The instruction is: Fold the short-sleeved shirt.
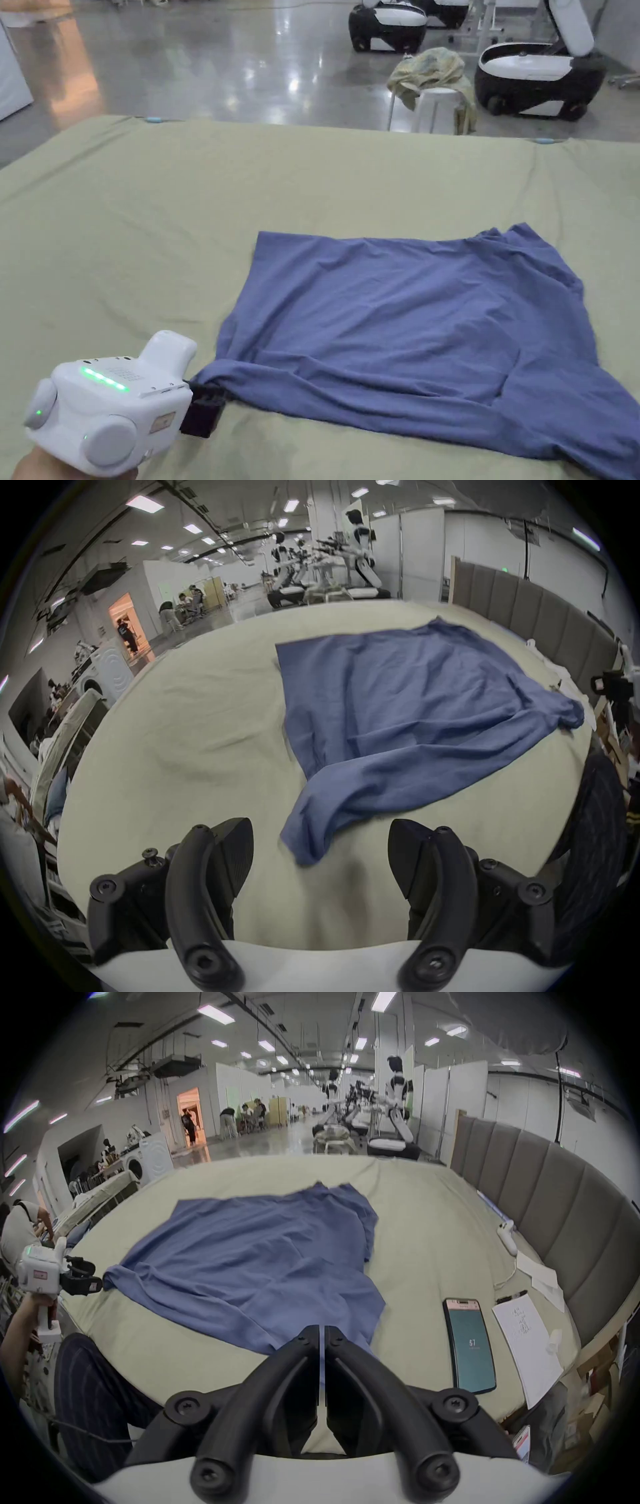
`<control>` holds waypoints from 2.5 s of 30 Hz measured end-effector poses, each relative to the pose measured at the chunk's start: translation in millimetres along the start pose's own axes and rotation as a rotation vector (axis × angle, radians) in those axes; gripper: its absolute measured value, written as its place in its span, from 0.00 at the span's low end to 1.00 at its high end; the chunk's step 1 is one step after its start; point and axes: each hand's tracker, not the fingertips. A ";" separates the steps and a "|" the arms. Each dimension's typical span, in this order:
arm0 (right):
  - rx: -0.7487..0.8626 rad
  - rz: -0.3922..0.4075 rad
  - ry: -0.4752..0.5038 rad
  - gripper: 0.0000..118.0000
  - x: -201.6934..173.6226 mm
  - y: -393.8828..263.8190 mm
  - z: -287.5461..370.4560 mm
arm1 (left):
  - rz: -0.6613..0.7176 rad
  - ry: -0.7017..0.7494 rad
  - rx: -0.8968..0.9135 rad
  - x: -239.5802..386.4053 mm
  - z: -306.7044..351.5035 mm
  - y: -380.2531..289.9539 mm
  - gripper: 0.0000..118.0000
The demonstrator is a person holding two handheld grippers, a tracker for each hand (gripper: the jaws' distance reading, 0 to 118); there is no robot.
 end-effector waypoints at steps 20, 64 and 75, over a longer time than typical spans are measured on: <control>-0.293 0.038 -0.039 0.06 28.4 -6.6 -85.7 | -0.053 -0.045 -0.015 24.0 7.4 18.4 0.10; 0.373 0.065 0.027 0.05 -61.5 24.7 7.3 | 0.063 0.107 0.218 26.6 39.3 31.0 0.04; 0.260 0.040 -0.028 0.05 -40.9 24.0 -23.9 | 0.020 0.101 0.018 -5.8 -100.6 89.5 0.69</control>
